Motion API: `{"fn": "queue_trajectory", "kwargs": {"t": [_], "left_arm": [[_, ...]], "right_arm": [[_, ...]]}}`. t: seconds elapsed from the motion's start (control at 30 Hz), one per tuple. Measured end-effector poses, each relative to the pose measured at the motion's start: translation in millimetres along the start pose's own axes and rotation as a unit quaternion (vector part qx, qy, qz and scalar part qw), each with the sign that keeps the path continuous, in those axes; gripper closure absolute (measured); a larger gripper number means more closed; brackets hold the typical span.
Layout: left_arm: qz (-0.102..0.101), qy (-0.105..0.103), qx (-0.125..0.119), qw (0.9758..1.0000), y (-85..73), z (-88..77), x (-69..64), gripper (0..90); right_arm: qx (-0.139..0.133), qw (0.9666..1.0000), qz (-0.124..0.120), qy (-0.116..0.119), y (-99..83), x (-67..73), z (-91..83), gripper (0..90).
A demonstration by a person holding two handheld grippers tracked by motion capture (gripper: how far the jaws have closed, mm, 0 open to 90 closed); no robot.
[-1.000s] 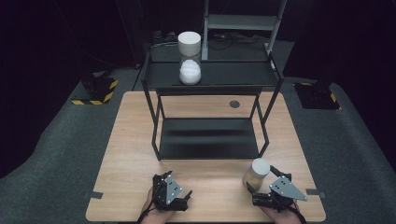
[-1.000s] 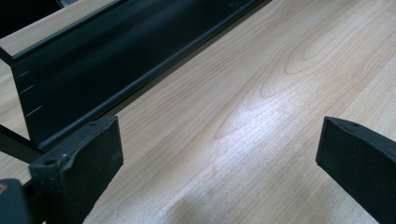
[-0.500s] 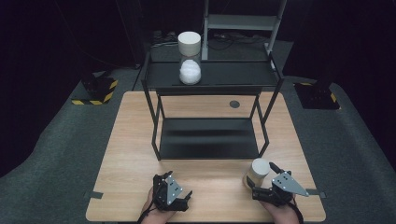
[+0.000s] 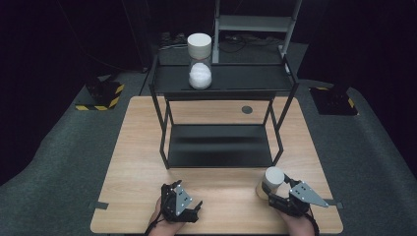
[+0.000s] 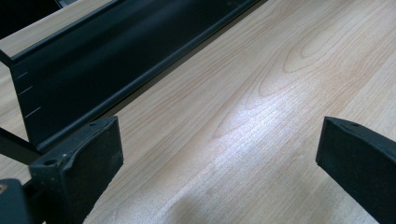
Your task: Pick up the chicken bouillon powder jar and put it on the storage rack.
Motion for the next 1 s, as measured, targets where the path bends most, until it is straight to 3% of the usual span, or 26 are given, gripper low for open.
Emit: {"fn": "queue_trajectory", "kwargs": {"t": [0.17, 0.63, 0.8, 1.0], "left_arm": [[-0.002, 0.0, -0.002, 1.0, -0.5, 0.1, -0.3, 1.0], [-0.002, 0.0, -0.003, 1.0, -0.8, -0.4, 0.4, 0.9], [-0.006, -0.003, -0.006, 1.0, -1.5, -0.4, 1.0, 0.9], [-0.004, -0.005, -0.007, 1.0, -1.9, -0.7, 1.6, 0.9]], "right_arm": [[-0.006, 0.9999, -0.002, 0.01, -3.0, -2.1, 0.1, 33.6], [-0.007, 0.9999, -0.002, 0.014, -3.1, -3.9, 0.4, 34.3], [-0.004, 0.9999, -0.012, 0.007, -0.2, -0.3, -0.5, 34.3], [-0.018, 0.9996, -0.018, 0.01, 5.4, 1.9, -5.3, 34.3]]}}
Point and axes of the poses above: each handheld gripper's, and its own axes: z roughly forward along the jaws, y roughly out of its top, x roughly to its left, the point moved 4 cm from there along z, roughly forward along the jaws, and after that the axes turned 3 degrees about -z, right-handed, at the moved point
